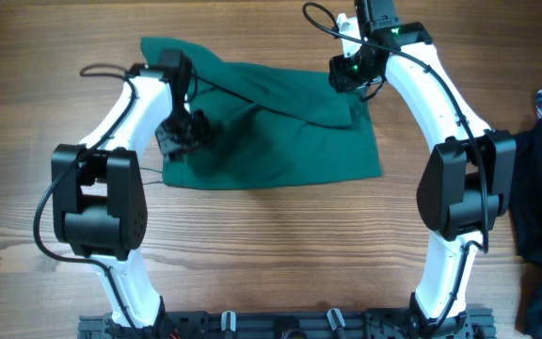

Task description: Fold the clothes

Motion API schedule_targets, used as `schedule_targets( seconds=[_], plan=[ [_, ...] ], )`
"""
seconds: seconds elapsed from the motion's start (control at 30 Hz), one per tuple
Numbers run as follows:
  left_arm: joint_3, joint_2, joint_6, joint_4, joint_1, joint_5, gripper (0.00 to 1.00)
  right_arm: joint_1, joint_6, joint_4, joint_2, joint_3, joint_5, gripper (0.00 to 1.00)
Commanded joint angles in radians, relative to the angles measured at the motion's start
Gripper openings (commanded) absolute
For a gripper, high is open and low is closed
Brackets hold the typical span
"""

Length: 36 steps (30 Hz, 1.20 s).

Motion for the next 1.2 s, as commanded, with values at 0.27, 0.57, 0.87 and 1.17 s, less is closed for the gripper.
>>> schedule_targets(
  seconds=[0.27,0.57,0.87,1.17],
  plan=[
    [-0.238,0.011,-0.035,0.066,0.016,-0.431,0.56,-0.003,0.008,-0.005,0.015,-0.003,-0.002,0.47],
    [-0.238,0.011,0.014,0.09,0.033,-0.429,0.59,-0.002,0.146,-0.143,0.015,-0.004,-0.143,0.45],
    [-0.238,0.011,0.014,0.094,0.033,-0.401,0.63,0.043,0.22,-0.02,0.017,-0.158,-0.142,0.45],
    [-0.238,0.011,0.014,0.1,0.033,-0.399,0.63,0.043,0.27,0.267,0.021,-0.343,-0.142,0.47]
  ],
)
